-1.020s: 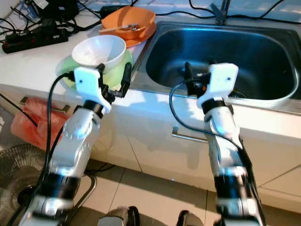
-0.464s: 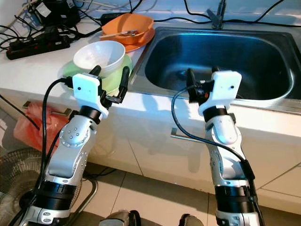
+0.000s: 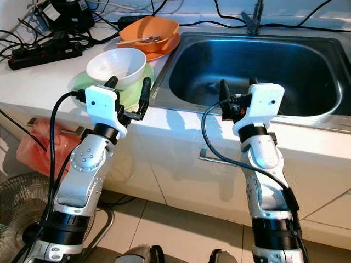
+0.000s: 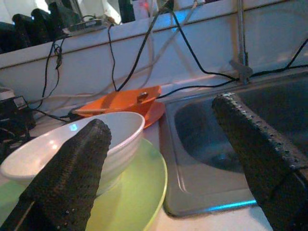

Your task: Kitchen organization

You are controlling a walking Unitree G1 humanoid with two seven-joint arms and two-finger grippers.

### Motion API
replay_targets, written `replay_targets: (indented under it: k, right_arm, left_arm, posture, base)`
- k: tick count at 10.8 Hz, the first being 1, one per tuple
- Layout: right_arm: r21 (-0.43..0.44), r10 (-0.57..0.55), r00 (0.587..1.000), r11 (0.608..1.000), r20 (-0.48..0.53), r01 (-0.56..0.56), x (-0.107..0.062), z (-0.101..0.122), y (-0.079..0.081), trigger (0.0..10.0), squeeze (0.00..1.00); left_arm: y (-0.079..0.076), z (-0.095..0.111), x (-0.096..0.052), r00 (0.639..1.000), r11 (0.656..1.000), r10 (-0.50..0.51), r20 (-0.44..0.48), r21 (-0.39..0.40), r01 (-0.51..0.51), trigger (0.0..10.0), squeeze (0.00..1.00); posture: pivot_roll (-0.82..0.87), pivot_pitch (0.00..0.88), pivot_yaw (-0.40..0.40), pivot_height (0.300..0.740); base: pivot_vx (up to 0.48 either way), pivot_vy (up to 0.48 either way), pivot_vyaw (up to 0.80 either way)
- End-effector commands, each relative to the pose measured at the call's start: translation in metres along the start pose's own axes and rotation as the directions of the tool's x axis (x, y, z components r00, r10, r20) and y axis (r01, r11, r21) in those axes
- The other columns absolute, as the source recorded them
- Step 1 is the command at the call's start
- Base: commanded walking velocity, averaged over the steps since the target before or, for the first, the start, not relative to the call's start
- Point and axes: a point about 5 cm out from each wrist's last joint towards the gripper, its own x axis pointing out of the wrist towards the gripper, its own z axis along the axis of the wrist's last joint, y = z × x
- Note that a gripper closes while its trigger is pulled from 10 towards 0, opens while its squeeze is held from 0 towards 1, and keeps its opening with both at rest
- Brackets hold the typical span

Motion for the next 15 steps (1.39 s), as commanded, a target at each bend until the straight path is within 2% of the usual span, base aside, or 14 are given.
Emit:
replay_targets:
  k: [1,2,4,5,6,15]
  right_arm:
    - [0.01,0.035,0.999,0.999,0.001,-0.035,-0.008,-0.003,0.002,10.0,0.0]
    - [0.024,0.048,0.999,0.999,-0.015,-0.048,-0.014,-0.009,0.001,10.0,0.0]
    - [0.024,0.063,0.989,0.998,-0.132,-0.061,-0.042,-0.036,-0.007,10.0,0.0]
    - [0.027,0.066,0.984,0.998,-0.164,-0.062,-0.052,-0.044,-0.007,10.0,0.0]
    - [0.029,0.067,0.983,0.998,-0.173,-0.063,-0.055,-0.046,-0.005,10.0,0.0]
    - [0.029,0.067,0.983,0.998,-0.173,-0.063,-0.055,-0.046,-0.005,10.0,0.0]
  left_arm:
    - [0.006,-0.011,-0.008,1.0,1.0,-0.003,-0.027,0.015,0.004,10.0,0.0]
    - [0.008,-0.016,-0.013,0.999,0.999,-0.007,-0.037,0.031,0.008,10.0,0.0]
    - [0.014,-0.025,-0.03,0.999,0.992,-0.028,-0.037,0.12,0.032,10.0,0.0]
    - [0.016,-0.033,-0.04,0.997,0.99,-0.038,-0.068,0.134,0.047,10.0,0.0]
    - [0.016,-0.038,-0.045,0.996,0.987,-0.044,-0.082,0.154,0.056,10.0,0.0]
    - [0.016,-0.038,-0.045,0.996,0.987,-0.044,-0.082,0.154,0.056,10.0,0.0]
  posture:
    - [0.02,0.072,0.113,0.74]
    - [0.02,0.073,0.111,0.74]
    - [0.02,0.08,0.11,0.74]
    - [0.02,0.08,0.109,0.74]
    - [0.02,0.081,0.11,0.74]
    - [0.02,0.081,0.11,0.74]
  base:
    - [0.0,0.0,0.0]
    - [0.0,0.0,0.0]
    - [0.0,0.0,0.0]
    - [0.0,0.0,0.0]
    - [0.0,0.0,0.0]
    - [0.0,0.0,0.0]
